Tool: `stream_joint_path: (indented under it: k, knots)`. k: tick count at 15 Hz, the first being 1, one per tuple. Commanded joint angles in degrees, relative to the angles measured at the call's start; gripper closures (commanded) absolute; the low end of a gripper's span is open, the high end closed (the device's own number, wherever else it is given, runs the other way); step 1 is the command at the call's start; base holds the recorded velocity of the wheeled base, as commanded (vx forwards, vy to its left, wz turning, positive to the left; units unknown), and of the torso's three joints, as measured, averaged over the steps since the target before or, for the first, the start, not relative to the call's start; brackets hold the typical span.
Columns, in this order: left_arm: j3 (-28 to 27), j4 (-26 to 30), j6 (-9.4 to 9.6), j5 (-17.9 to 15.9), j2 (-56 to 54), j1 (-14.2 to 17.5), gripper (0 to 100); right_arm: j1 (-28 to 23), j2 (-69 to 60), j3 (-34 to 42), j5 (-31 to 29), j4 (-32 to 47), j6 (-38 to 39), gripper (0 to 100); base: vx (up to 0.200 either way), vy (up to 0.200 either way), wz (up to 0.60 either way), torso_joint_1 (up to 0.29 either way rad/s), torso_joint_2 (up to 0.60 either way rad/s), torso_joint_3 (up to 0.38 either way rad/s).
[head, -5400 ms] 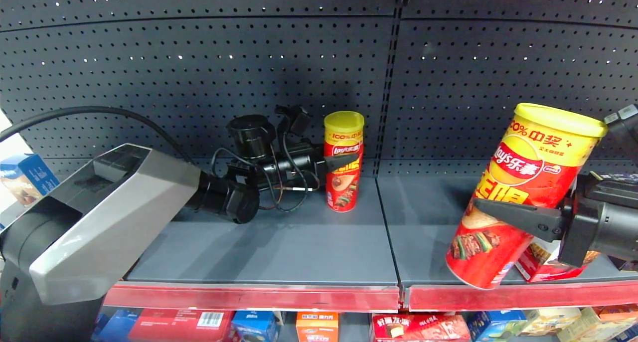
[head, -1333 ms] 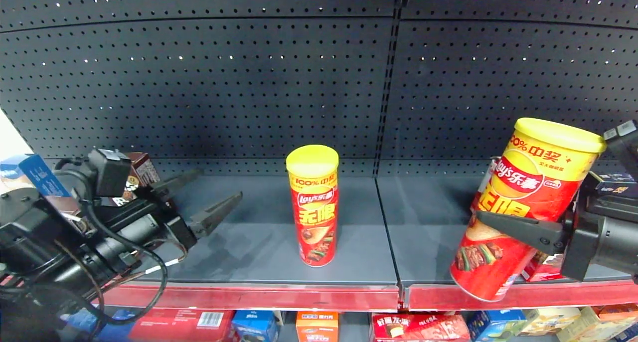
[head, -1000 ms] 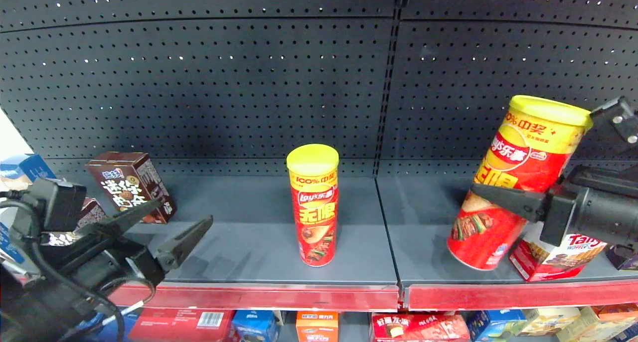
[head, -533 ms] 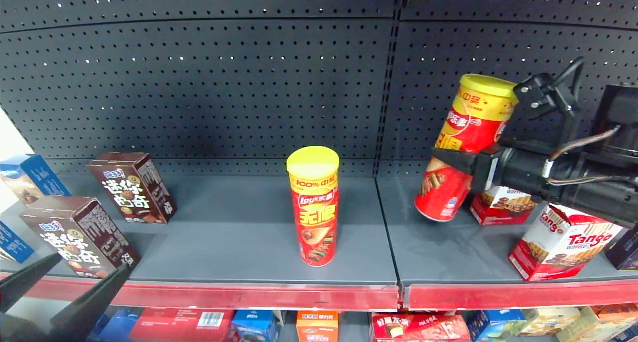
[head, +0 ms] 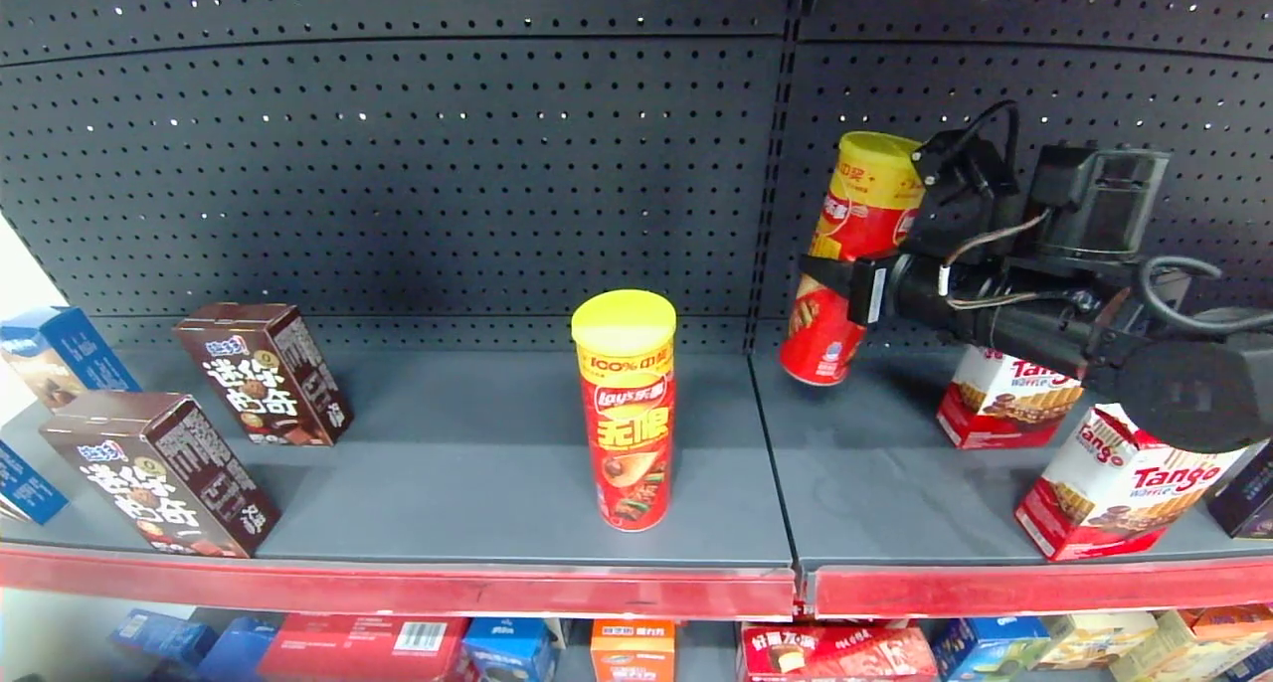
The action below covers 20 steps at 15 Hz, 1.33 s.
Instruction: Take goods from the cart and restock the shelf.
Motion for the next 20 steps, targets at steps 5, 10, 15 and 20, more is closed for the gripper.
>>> stream_joint_path:
  k: [5, 10, 15, 20]
  knots:
    - [-1.2, 15.1, 2.25, -3.6, -17.4, 0.1, 0, 5.7, 8.7, -4.9, 3.6, -2.2, -0.2, 100, 0.0, 0.0, 0.0, 0.0, 0.0, 0.0]
    - [-1.2, 15.2, 3.04, -3.7, -17.4, 0.1, 0, 5.8, 13.5, -8.5, 5.1, -3.3, -0.4, 100, 0.0, 0.0, 0.0, 0.0, 0.0, 0.0]
    - [-1.2, 15.2, 3.04, -4.6, -17.2, 0.1, 0, 6.1, 16.5, -12.1, 7.7, -2.7, -0.4, 100, 0.0, 0.0, 0.0, 0.0, 0.0, 0.0]
    - [-1.2, 15.2, 3.04, -4.6, -17.3, 0.1, 0, 7.5, 17.9, -13.5, 7.7, -2.5, -0.4, 100, 0.0, 0.0, 0.0, 0.0, 0.0, 0.0]
